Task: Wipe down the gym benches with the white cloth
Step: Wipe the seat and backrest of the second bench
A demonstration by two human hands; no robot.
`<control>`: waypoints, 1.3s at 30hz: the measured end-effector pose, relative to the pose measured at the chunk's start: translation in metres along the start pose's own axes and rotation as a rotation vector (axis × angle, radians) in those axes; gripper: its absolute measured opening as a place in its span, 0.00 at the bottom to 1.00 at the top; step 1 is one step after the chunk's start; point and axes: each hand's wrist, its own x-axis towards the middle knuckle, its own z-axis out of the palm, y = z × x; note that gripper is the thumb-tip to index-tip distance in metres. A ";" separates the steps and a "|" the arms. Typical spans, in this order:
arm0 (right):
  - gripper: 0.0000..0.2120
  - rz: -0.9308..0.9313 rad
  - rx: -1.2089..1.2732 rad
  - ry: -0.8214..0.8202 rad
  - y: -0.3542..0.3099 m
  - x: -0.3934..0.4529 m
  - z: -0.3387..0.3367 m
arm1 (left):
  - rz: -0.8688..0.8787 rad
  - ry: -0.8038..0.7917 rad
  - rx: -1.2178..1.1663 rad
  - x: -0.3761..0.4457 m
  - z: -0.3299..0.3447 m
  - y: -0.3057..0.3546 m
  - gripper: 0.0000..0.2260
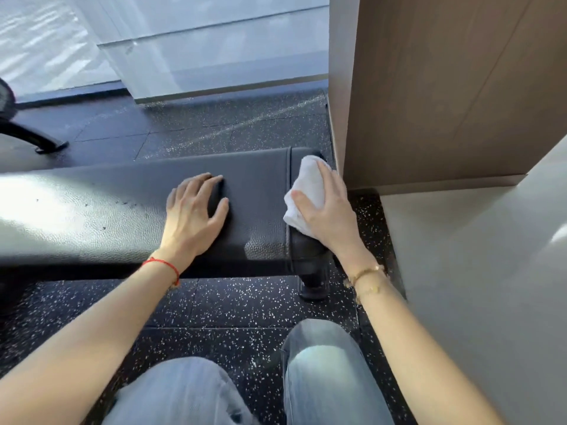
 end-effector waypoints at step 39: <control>0.34 0.192 0.411 -0.058 0.005 0.039 -0.008 | -0.003 0.016 -0.041 -0.003 0.010 -0.001 0.20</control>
